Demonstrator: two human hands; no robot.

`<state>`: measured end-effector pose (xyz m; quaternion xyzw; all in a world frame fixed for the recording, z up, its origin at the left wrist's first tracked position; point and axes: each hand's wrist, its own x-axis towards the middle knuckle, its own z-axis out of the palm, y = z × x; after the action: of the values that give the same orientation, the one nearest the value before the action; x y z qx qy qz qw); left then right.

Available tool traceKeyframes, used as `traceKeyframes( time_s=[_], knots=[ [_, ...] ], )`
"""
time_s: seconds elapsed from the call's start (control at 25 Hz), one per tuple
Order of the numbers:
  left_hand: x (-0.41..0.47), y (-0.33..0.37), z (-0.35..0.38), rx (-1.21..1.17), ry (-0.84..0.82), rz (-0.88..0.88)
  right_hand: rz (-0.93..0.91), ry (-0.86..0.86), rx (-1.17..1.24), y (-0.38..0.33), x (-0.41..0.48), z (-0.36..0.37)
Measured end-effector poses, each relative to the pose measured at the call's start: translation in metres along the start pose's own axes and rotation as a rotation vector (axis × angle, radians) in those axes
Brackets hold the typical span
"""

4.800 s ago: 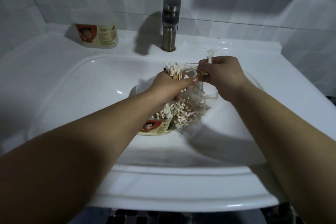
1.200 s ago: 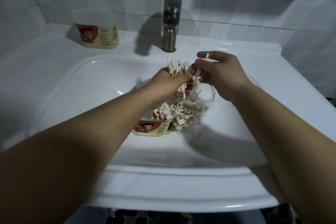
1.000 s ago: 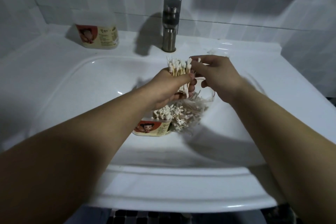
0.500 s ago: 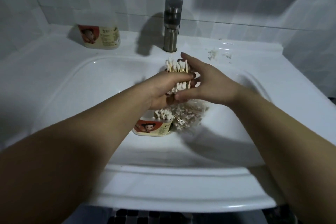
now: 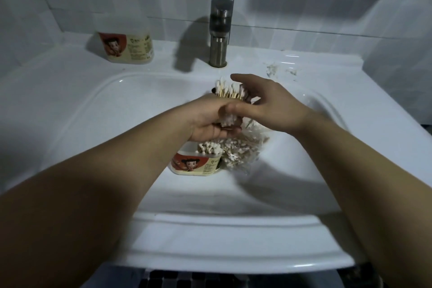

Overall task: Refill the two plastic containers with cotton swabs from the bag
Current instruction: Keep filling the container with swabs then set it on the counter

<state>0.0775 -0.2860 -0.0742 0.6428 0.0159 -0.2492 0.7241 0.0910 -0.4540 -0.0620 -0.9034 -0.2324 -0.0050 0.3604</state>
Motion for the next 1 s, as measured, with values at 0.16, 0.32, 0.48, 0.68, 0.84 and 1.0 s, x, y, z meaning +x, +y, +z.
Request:
traceKeyframes(
  time_s=[0.16, 0.32, 0.48, 0.68, 0.84, 1.0],
  knots=[
    [0.004, -0.005, 0.009, 0.275, -0.021, 0.058, 0.017, 0.084, -0.067, -0.007, -0.001, 0.002],
    [0.009, -0.01, 0.013, 0.404, -0.046, 0.066, 0.036, 0.072, -0.143, -0.015, -0.001, 0.006],
    [0.014, -0.01, 0.011, 0.463, -0.035, 0.099, 0.075, 0.102, -0.041, -0.017, 0.001, 0.005],
    [0.017, -0.012, 0.005, 0.479, 0.03, 0.119, 0.085, 0.021, -0.002, -0.021, -0.002, 0.007],
    [0.012, -0.015, -0.001, 0.512, 0.054, 0.099, 0.136, -0.087, 0.0, -0.029, -0.008, 0.01],
    [-0.002, -0.004, 0.001, 0.457, 0.015, 0.109, 0.149, -0.018, 0.132, -0.028, -0.01, 0.009]
  ],
)
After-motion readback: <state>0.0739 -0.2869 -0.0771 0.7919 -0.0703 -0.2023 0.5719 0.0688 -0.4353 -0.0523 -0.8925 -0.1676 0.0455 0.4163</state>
